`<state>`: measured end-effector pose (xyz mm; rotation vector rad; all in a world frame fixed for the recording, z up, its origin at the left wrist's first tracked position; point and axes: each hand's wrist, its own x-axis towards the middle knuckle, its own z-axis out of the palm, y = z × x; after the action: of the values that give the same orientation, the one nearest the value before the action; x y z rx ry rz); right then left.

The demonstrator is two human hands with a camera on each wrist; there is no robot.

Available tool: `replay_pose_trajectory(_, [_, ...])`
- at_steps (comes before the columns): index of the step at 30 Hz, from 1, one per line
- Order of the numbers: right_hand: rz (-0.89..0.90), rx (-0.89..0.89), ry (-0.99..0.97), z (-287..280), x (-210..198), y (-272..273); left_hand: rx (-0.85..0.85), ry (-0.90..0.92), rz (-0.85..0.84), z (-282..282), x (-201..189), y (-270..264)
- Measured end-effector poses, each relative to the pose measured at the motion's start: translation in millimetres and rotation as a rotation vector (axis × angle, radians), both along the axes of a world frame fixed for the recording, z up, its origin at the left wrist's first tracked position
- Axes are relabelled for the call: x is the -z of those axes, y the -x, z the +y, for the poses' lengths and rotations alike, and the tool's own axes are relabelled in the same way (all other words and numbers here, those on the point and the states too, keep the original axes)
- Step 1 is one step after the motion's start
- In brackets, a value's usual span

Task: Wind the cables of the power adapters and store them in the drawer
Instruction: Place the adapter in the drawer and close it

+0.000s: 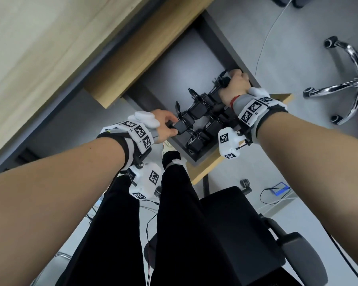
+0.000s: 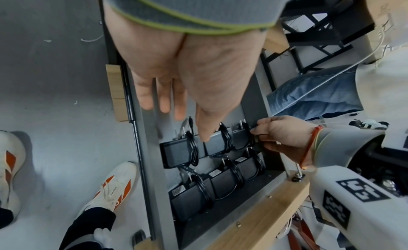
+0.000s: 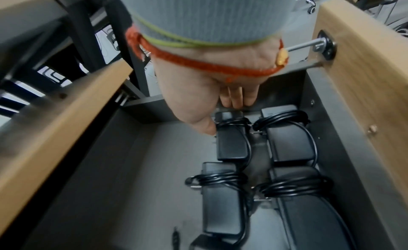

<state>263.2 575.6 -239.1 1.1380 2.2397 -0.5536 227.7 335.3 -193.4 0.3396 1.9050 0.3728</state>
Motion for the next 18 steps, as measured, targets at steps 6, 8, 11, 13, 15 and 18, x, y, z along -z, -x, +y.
replay_pose_trajectory(6, [0.128, -0.028, 0.166, -41.8, -58.8, 24.9, -0.118, -0.080, 0.036, -6.0, -54.9, 20.8])
replay_pose_trajectory(8, [0.137, -0.043, 0.220, -62.5, -80.7, 34.1, -0.144, -0.088, 0.060, -10.5, -77.5, 27.9])
replay_pose_trajectory(11, [0.186, -0.066, 0.313, -97.5, -113.1, 53.4, -0.196, -0.100, 0.099, -26.0, -108.3, 40.3])
replay_pose_trajectory(13, [0.245, -0.112, 0.376, -128.8, -150.7, 70.7, -0.292, -0.118, 0.141, -51.5, -136.9, 49.3])
replay_pose_trajectory(15, [0.253, -0.139, 0.384, -145.7, -166.9, 81.1, -0.360, -0.129, 0.156, -65.0, -148.3, 55.2])
replay_pose_trajectory(18, [0.323, -0.209, 0.411, -186.4, -209.5, 103.4, -0.490, -0.141, 0.186, -103.5, -185.5, 67.8])
